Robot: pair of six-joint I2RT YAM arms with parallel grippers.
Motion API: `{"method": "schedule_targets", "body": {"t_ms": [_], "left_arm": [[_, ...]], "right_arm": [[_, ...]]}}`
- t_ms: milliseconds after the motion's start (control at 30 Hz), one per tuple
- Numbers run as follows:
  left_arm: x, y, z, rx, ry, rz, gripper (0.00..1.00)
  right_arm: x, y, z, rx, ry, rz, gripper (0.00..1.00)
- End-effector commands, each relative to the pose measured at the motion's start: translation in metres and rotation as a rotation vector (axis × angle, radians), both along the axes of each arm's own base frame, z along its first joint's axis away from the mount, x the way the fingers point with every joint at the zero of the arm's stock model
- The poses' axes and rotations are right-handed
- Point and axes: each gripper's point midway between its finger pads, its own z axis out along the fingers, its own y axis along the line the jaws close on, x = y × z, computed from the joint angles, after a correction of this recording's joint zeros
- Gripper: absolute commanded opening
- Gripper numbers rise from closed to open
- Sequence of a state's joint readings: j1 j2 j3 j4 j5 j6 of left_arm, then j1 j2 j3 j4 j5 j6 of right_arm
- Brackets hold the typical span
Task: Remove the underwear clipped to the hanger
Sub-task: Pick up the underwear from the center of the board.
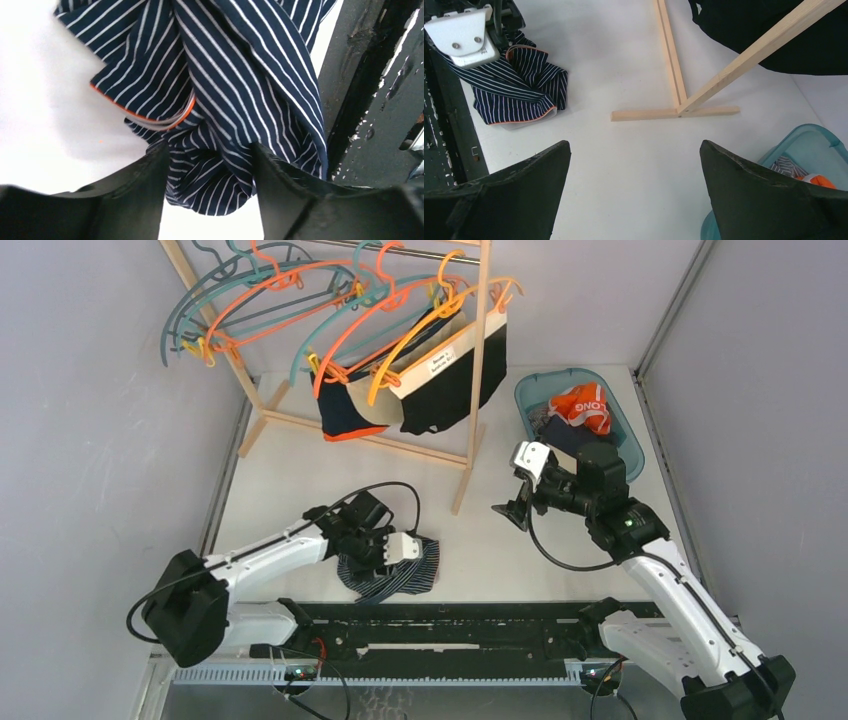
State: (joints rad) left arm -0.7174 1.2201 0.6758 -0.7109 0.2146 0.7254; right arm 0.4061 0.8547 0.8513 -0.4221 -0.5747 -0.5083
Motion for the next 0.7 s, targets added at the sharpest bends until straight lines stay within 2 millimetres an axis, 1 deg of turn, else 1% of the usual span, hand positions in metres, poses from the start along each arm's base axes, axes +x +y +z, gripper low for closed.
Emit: {"method": "schedule_targets", "body": {"t_ms": [0, 200, 267, 333, 400, 500, 567, 667], "left_arm": [[0.000, -0.014, -0.007, -0.025, 0.007, -0.052, 0.57], [0.001, -0.020, -0.004, -0.055, 0.006, -0.074, 0.28], [0.002, -0.023, 0.002, -0.070, -0.005, -0.081, 0.13], [0.005, -0.024, 0.010, -0.077, -0.023, -0.082, 0.01], [0.012, -0.024, 0.022, -0.077, -0.062, -0.068, 0.00], [0.024, -0.027, 0.049, -0.115, -0.143, -0.054, 0.00], [0.031, -0.029, 0.069, -0.145, -0.194, -0.054, 0.00], [0.041, -0.036, 0.108, -0.206, -0.269, -0.055, 0.00]], "right_arm": [[0.002, 0.002, 0.002, 0.013, -0.005, 0.007, 1.00], [0.003, 0.001, 0.002, 0.008, -0.009, 0.005, 1.00], [0.002, 0.001, 0.003, 0.009, -0.010, 0.007, 1.00], [0.002, 0.002, 0.003, 0.011, -0.009, 0.009, 1.00], [0.001, 0.002, 0.004, 0.019, -0.010, 0.013, 1.00], [-0.002, 0.004, 0.008, 0.035, -0.009, 0.026, 1.00], [-0.004, 0.005, 0.009, 0.049, -0.001, 0.033, 1.00], [-0.011, 0.010, 0.012, 0.075, 0.014, 0.069, 1.00]]}}
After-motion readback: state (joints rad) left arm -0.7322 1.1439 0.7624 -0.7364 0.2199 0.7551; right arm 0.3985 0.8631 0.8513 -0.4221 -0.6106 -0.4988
